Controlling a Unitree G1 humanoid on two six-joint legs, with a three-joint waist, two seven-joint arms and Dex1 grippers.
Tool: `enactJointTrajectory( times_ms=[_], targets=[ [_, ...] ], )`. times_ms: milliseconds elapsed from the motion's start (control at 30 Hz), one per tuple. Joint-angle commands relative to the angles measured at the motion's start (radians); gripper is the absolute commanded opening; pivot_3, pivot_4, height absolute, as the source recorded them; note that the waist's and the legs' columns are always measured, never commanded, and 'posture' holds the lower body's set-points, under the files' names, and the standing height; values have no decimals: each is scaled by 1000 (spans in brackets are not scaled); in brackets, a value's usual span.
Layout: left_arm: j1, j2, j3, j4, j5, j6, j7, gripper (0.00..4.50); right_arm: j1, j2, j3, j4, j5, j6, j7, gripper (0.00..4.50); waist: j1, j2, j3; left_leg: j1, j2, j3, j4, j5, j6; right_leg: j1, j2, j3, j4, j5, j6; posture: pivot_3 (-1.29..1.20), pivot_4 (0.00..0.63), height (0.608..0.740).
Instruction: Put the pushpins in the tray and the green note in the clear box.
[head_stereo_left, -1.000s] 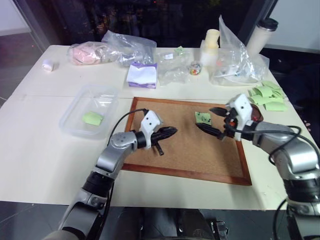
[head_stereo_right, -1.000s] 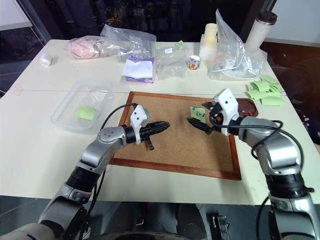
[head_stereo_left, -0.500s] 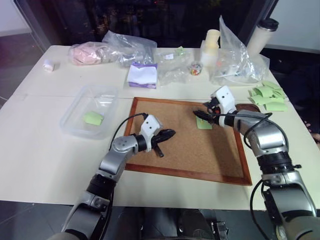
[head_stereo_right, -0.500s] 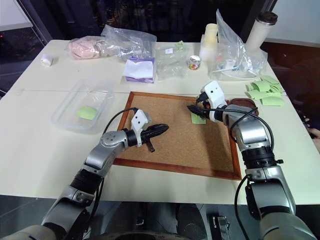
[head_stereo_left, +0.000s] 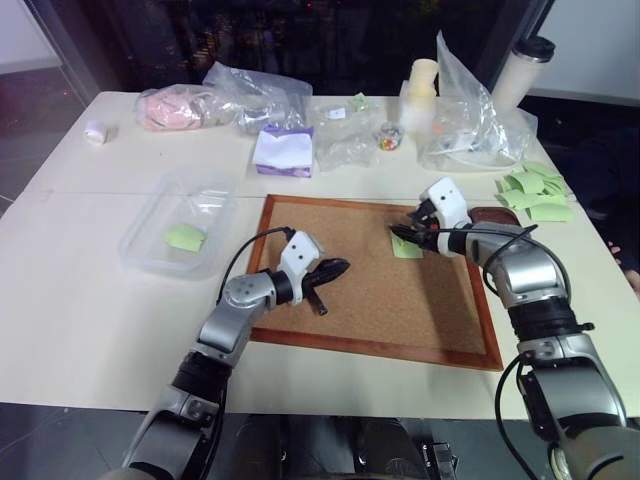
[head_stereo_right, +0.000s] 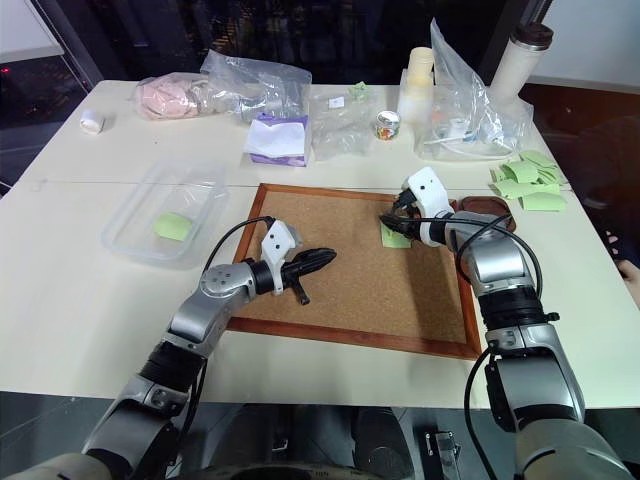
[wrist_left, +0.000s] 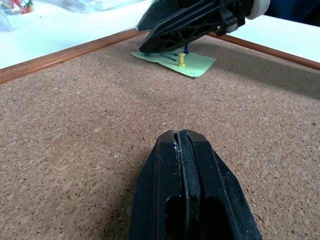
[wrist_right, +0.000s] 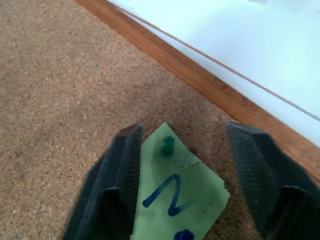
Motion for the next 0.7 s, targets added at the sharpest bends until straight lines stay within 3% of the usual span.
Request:
enactJointTrajectory(
  times_ms=[33,67,267,700],
  targets=[
    [14,4,5,8,16,-3,6,0,-30,5,0,9,-19,-21,2,567,0,0,0,0,0,0,0,0,0,0,0,0,0,0,0,0,150,740],
    [14,5,5,10,17,-5,7,0,-32,5,3,14,-24,-23,5,55,-1,0,0,0,0,0,0,0,0,0,0,0,0,0,0,0,150,740],
    [18,6,2,15,26,-7,11,0,-42,6,-10,-10,-16,-18,23,55,-1,0,0,0,0,0,0,0,0,0,0,0,0,0,0,0,150,740],
    [34,-3,-24,51,56,16,15,0,-3,-62,-104,-262,47,129,15,55,1,3,-2,1,0,0,0,0,0,1,0,0,0,0,0,0,150,740]
  ],
)
